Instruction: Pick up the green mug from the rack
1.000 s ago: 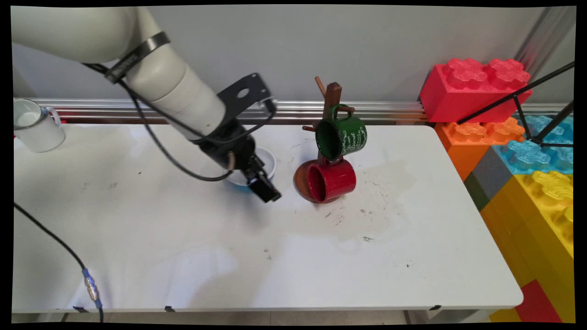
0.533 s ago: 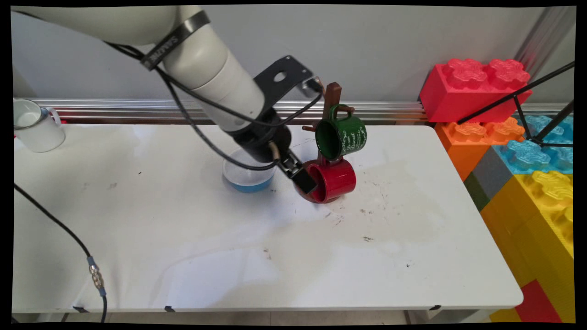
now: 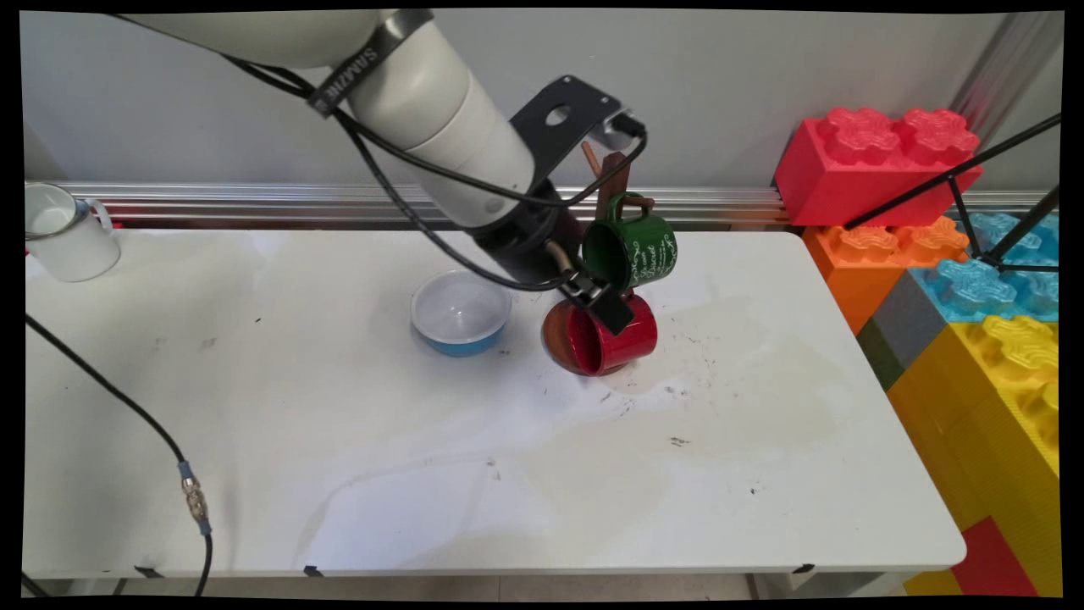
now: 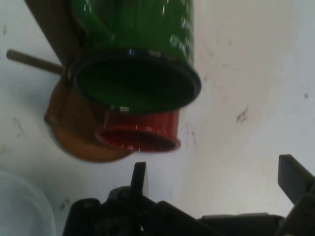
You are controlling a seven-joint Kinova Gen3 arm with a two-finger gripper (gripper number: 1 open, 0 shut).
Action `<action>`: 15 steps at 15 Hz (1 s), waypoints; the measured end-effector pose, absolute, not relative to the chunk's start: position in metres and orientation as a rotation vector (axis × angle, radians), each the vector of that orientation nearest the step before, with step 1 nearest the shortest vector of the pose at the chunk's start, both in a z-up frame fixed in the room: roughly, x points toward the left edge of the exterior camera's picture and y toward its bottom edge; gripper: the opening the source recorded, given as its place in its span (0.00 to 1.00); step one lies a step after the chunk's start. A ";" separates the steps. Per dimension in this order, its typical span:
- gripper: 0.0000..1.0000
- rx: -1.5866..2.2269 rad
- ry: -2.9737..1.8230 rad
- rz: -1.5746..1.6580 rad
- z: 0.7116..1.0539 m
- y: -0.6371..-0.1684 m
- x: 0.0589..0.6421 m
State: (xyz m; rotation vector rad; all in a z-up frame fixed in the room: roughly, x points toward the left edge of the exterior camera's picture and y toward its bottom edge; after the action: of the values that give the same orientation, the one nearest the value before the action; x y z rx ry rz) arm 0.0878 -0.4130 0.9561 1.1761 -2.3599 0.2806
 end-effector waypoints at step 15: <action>1.00 1.212 -2.179 0.346 0.938 -0.425 0.081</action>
State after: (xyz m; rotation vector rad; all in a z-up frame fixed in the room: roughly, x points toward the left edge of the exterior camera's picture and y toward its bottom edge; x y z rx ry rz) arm 0.0806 -0.4254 0.9377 1.2120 -2.1786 0.3456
